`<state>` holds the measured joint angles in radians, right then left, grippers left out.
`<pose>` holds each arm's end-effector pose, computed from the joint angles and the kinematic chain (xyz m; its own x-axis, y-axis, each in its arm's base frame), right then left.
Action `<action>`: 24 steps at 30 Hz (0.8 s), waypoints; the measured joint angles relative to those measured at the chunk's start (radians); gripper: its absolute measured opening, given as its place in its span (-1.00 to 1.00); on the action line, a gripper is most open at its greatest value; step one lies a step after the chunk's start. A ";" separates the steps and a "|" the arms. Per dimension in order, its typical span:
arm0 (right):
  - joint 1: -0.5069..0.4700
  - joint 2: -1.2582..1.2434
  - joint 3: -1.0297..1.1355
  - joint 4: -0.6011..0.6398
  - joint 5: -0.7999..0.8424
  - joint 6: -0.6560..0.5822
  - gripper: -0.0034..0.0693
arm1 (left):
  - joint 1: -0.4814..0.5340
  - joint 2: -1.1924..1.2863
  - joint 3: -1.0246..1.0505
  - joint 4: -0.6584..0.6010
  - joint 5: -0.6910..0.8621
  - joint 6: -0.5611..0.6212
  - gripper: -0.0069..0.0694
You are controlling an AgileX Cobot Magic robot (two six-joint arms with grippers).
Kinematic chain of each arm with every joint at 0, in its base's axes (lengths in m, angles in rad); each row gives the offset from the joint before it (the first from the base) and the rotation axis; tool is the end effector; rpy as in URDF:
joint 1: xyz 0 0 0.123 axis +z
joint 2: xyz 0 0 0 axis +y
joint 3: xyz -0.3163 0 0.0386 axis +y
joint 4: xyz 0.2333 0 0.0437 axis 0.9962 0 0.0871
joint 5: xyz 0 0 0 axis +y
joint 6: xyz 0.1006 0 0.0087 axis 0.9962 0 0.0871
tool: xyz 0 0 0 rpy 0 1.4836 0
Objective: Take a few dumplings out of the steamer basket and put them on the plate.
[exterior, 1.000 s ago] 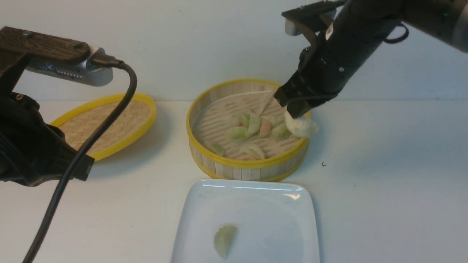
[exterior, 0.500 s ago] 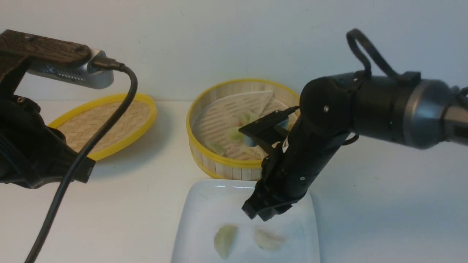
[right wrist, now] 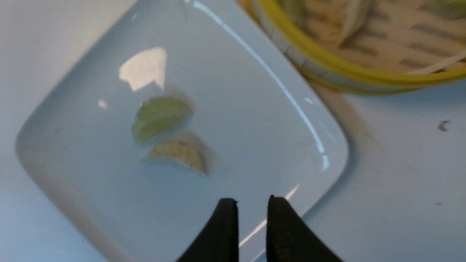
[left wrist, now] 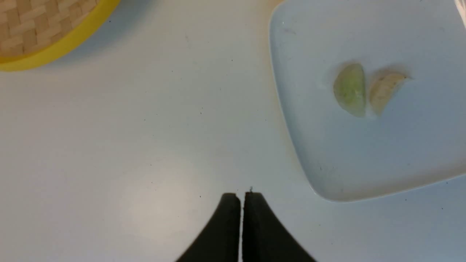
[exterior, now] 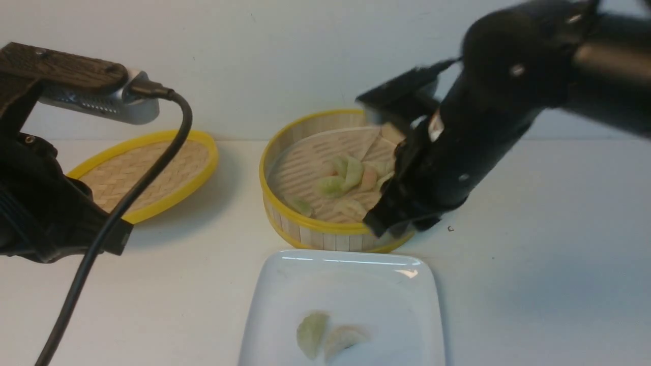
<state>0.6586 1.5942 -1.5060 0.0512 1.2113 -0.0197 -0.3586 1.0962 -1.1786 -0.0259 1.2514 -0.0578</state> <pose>0.2482 0.1982 0.3668 -0.7394 -0.5743 -0.3513 -0.6259 0.7787 0.0443 0.1546 -0.0606 0.3956 -0.8486 0.2477 -0.4674 0.3064 0.9504 -0.0526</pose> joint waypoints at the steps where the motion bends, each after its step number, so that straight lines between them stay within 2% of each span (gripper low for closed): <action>1: 0.000 -0.045 0.000 -0.008 0.002 0.020 -0.78 | 0.000 0.000 0.000 0.000 0.000 0.000 -0.83; 3: 0.000 -0.165 0.006 -0.023 -0.003 0.059 -0.89 | 0.000 0.000 0.000 0.000 0.000 0.000 -0.83; 8: 0.000 -0.450 0.128 -0.025 -0.099 0.123 -0.94 | 0.000 0.000 0.000 0.000 0.000 0.000 -0.83; 14: 0.000 -0.847 0.472 -0.029 -0.332 0.205 -0.94 | 0.000 0.000 0.000 -0.001 -0.006 0.001 -0.83; 17: 0.000 -1.076 0.661 -0.037 -0.501 0.230 -0.94 | 0.000 0.000 0.000 -0.001 -0.037 0.001 -0.83; 24: 0.000 -1.381 0.855 -0.089 -0.693 0.304 -0.95 | 0.000 0.000 0.001 -0.001 -0.104 0.001 -0.83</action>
<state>0.6588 0.2129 -0.6513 -0.0377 0.5185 0.2838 -0.3586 1.0962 -1.1777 -0.0265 1.1477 -0.0569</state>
